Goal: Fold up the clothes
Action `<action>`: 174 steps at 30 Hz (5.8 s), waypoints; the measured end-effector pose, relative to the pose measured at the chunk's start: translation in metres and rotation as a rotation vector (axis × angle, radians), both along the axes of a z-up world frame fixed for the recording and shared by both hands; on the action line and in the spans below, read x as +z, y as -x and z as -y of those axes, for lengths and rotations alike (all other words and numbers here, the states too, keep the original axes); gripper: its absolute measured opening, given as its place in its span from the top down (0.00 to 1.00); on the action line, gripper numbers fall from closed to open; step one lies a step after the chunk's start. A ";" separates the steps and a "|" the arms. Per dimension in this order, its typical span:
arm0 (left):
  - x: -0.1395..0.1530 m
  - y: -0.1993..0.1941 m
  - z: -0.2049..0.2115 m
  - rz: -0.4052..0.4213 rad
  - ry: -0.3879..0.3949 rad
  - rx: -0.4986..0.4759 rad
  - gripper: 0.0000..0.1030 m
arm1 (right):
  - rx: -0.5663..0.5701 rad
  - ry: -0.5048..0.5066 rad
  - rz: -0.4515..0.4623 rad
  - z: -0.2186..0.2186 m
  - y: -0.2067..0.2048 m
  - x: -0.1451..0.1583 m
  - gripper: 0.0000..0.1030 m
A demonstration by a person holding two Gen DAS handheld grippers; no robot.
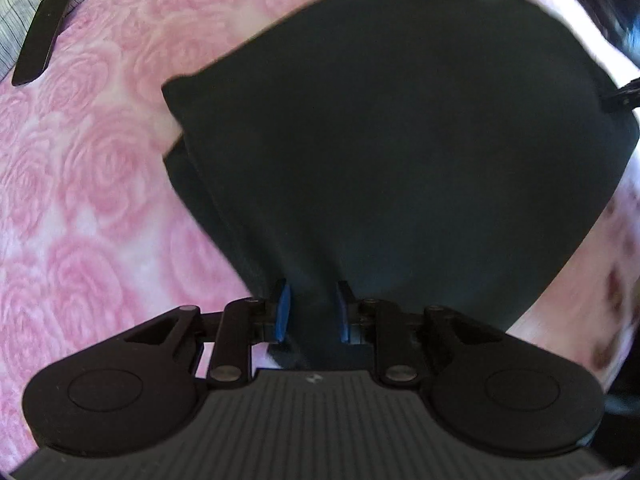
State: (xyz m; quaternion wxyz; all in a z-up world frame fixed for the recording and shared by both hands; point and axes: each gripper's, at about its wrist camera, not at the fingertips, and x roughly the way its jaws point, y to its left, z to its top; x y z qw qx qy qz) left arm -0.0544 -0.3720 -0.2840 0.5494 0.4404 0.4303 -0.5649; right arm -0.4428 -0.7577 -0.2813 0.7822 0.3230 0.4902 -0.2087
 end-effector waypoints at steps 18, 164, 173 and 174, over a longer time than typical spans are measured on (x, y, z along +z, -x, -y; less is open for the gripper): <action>0.037 -0.039 -0.060 0.283 0.141 -0.636 0.37 | 0.277 0.288 -0.049 -0.193 -0.101 0.044 0.24; 0.026 0.147 0.263 0.055 0.091 -1.120 0.67 | -0.951 -0.078 0.319 -0.183 0.006 0.039 0.62; -0.017 0.131 0.295 -0.144 -0.028 -0.775 0.77 | -1.039 -0.125 0.323 -0.170 -0.001 0.022 0.80; -0.019 0.131 0.296 -0.156 -0.048 -0.762 0.99 | -1.037 -0.126 0.304 -0.168 -0.003 0.021 0.89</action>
